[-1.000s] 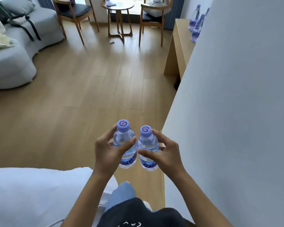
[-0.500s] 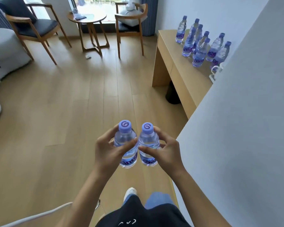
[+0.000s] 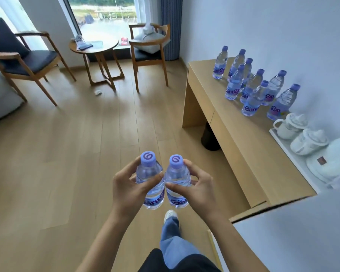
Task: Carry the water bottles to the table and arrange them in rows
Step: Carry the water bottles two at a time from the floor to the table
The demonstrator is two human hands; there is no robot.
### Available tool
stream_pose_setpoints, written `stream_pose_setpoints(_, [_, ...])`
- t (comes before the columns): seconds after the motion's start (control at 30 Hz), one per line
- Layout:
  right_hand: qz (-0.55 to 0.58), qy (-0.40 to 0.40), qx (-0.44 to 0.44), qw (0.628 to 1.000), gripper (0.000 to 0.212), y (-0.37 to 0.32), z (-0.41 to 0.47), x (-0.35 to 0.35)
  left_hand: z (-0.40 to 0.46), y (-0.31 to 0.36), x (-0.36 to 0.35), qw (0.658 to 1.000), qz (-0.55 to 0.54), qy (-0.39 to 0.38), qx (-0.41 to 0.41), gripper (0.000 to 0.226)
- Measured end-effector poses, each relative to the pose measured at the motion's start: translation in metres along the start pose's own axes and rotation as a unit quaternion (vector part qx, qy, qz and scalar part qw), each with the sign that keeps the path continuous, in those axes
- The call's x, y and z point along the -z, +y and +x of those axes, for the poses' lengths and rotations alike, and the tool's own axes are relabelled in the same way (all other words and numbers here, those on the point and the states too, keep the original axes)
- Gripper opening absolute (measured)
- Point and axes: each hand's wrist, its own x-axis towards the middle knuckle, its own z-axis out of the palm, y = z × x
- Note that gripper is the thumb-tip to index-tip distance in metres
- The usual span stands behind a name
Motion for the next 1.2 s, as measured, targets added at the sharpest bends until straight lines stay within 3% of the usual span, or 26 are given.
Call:
stream_pose_setpoints(0.53, [-0.021,0.064,-0.003,0.998,0.063,-0.007,0.289,0.029,0.302,-0.03,-0.077,1.0,0.004,-0.019,-0.001,0.04])
stream_pose_setpoints(1.2, [-0.071,0.245,-0.049,0.966,0.061,-0.013,0.632,0.051,0.696,-0.063,-0.183,0.981,-0.014,-0.19,-0.032,0.038])
